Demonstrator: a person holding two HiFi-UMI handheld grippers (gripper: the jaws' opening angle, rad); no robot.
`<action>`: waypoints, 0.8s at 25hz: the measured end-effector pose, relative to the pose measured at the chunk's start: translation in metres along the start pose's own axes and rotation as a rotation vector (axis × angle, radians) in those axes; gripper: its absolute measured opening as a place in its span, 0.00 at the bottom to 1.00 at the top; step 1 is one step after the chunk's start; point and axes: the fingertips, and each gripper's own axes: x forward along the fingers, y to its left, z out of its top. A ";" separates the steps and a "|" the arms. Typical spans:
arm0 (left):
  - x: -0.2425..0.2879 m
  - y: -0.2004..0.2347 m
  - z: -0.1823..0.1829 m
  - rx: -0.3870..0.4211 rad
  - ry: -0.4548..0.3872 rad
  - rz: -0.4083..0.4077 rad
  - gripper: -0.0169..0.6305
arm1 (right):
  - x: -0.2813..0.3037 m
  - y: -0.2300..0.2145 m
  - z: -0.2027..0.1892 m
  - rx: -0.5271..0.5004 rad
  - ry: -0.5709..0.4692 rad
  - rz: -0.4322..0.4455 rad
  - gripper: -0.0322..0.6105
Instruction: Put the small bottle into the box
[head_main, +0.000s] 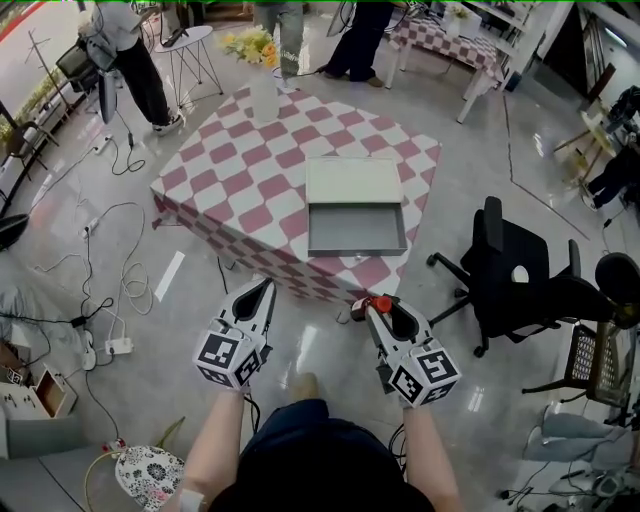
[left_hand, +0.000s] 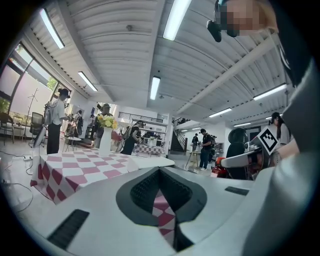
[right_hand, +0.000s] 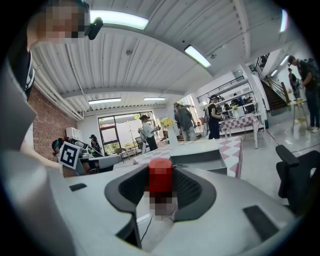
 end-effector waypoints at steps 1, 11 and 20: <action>0.002 0.003 0.001 0.000 -0.001 -0.004 0.04 | 0.004 0.000 0.001 0.000 -0.002 -0.002 0.28; 0.013 0.019 -0.002 -0.008 -0.002 -0.029 0.04 | 0.025 0.003 0.010 0.003 -0.019 -0.011 0.28; 0.018 0.028 -0.007 -0.017 0.004 -0.025 0.04 | 0.041 0.002 0.008 0.002 -0.008 0.004 0.28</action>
